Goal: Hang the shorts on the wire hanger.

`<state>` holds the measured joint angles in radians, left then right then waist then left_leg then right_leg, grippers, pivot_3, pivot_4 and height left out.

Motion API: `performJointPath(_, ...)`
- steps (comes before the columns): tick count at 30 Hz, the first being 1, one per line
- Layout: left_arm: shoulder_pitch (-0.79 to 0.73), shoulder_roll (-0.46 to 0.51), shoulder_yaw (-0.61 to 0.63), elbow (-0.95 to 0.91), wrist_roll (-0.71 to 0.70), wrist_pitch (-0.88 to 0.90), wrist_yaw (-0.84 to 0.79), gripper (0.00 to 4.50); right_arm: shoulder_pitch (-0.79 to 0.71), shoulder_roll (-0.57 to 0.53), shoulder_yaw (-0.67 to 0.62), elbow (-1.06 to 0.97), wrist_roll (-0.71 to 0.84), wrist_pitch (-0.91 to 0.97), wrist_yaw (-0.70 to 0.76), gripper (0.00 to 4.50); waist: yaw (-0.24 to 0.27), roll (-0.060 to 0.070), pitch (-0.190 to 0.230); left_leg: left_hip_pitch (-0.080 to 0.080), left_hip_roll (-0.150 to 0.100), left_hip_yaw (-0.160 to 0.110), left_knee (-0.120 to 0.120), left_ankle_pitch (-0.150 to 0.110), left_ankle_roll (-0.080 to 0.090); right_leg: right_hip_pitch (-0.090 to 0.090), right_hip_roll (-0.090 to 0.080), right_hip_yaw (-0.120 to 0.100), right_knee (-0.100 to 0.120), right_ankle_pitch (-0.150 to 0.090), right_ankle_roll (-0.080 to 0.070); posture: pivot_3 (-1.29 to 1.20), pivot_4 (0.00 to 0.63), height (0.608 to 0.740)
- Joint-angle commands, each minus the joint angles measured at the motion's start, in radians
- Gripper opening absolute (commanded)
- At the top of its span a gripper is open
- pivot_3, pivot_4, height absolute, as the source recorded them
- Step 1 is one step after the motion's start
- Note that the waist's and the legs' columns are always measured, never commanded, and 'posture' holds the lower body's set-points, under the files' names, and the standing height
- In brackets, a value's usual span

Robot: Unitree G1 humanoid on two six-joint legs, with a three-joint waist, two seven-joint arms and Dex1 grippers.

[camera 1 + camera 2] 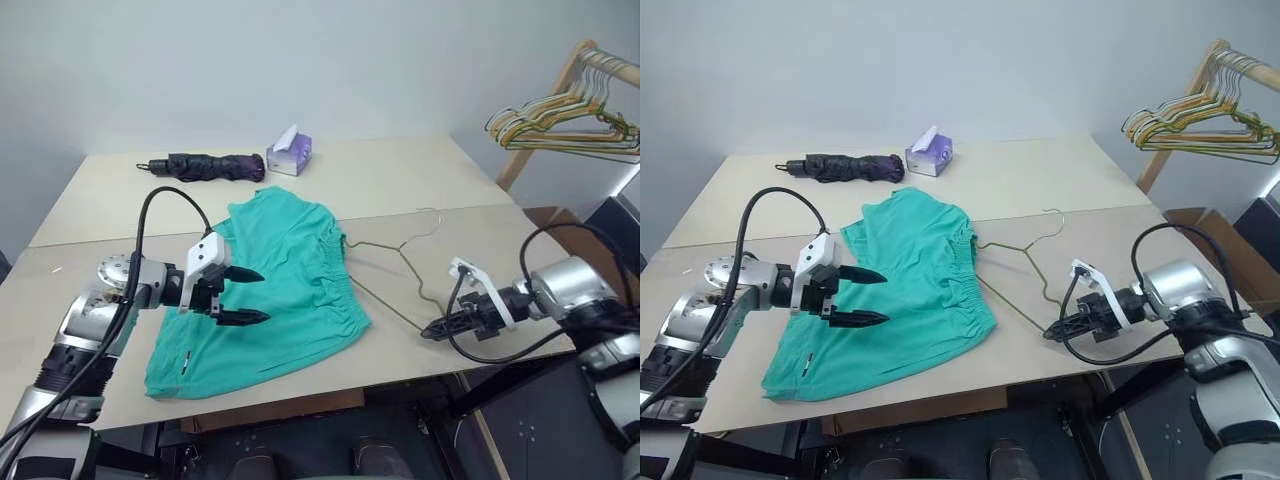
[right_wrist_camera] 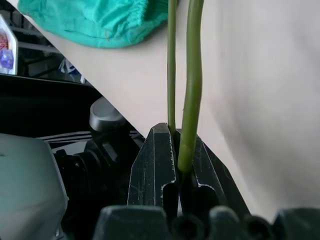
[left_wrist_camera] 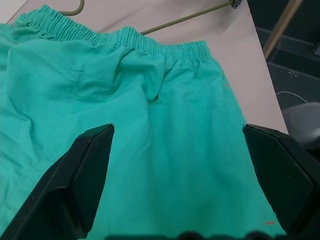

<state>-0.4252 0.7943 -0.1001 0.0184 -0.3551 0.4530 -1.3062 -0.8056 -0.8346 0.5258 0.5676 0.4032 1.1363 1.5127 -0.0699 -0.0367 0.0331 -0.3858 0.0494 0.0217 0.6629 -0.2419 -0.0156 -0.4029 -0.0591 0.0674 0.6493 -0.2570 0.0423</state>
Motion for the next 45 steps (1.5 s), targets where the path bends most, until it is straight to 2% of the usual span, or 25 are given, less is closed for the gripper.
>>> performJointPath(1,0.002,0.002,0.017,-0.031,-0.002,-0.017,0.013,4.45,-0.085,0.056,0.021,0.142,-0.075,-0.068,0.039,0.0,0.001,0.0,0.0,0.0,0.0,0.0,0.0,0.0,0.0,0.0,0.0,0.0,0.0,0.0,0.0,0.02,0.0,0.74)
performJointPath(8,0.031,0.004,0.02,-0.061,-0.004,-0.011,0.038,4.45,-0.198,0.168,-0.001,0.401,-0.182,-0.17,0.043,0.0,0.004,0.0,0.0,-0.001,0.0,0.0,0.0,0.0,0.0,-0.001,0.0,0.0,0.0,0.0,0.0,0.03,0.0,0.74)
performJointPath(15,0.033,0.006,0.029,-0.062,-0.012,-0.008,0.045,4.45,-0.238,0.201,-0.165,0.517,-0.193,-0.198,-0.076,0.0,0.016,0.0,0.0,-0.001,0.0,-0.001,0.0,0.0,0.0,0.0,0.0,-0.001,0.001,0.0,0.0,0.03,0.0,0.74)
performJointPath(17,0.031,0.005,0.033,-0.058,-0.015,-0.009,0.044,4.45,-0.198,0.197,-0.214,0.445,-0.185,-0.256,-0.103,0.0,0.019,0.001,0.0,-0.001,0.0,-0.001,0.0,0.0,0.0,-0.001,0.0,-0.001,0.001,0.0,0.0,0.02,0.0,0.74)
performJointPath(21,0.025,0.006,0.036,-0.054,-0.017,-0.013,0.042,4.45,-0.022,0.174,-0.335,0.087,-0.113,-0.385,-0.118,0.0,0.024,0.001,0.0,-0.001,0.0,-0.001,0.0,0.0,0.0,-0.001,0.0,-0.001,0.001,0.0,0.0,0.02,0.0,0.74)
performJointPath(24,0.02,0.005,0.045,-0.051,-0.019,-0.016,0.046,4.45,0.107,0.18,-0.416,-0.151,-0.043,-0.385,-0.135,0.0,0.029,0.002,0.0,-0.002,0.0,-0.001,0.0,0.0,0.0,-0.001,0.0,-0.001,0.001,0.0,0.0,0.02,0.0,0.74)
performJointPath(28,0.014,0.003,0.047,-0.037,-0.016,-0.023,0.04,4.45,0.079,0.279,-0.405,-0.108,-0.105,-0.401,-0.31,0.0,0.018,0.002,0.0,0.001,0.0,0.0,0.0,0.0,0.0,0.0,0.0,0.0,0.002,0.0,0.0,0.0,0.0,0.74)
performJointPath(30,0.006,0.001,0.044,-0.029,-0.011,-0.032,0.035,4.45,0.04,0.304,-0.401,-0.065,-0.128,-0.423,-0.346,0.0,0.017,0.002,0.0,0.002,0.0,0.0,0.0,0.0,0.0,0.001,0.0,0.0,0.003,0.0,0.0,0.0,0.0,0.74)
performJointPath(33,-0.022,-0.003,0.065,-0.027,-0.034,-0.031,0.03,4.45,0.021,0.29,-0.386,-0.072,-0.168,-0.501,-0.349,0.0,0.023,0.003,0.001,0.0,0.0,0.0,0.0,0.0,0.0,-0.001,0.0,0.0,0.004,0.0,0.0,0.01,0.0,0.74)
performJointPath(40,-0.199,0.022,0.221,0.038,-0.214,0.026,-0.036,4.45,0.094,0.188,-0.286,-0.231,-0.308,-0.81,-0.298,0.0,0.027,0.003,0.001,-0.004,0.0,-0.001,0.001,0.0,0.0,-0.002,-0.001,-0.002,-0.001,0.0,0.0,0.0,0.0,0.74)
performJointPath(45,-0.41,0.075,0.204,0.247,-0.157,-0.042,-0.126,4.45,0.097,0.192,-0.249,-0.324,-0.34,-0.834,-0.296,0.0,0.01,0.003,0.001,-0.001,0.0,-0.001,0.001,0.0,0.0,-0.001,0.0,-0.001,0.001,0.0,0.0,0.0,0.0,0.74)
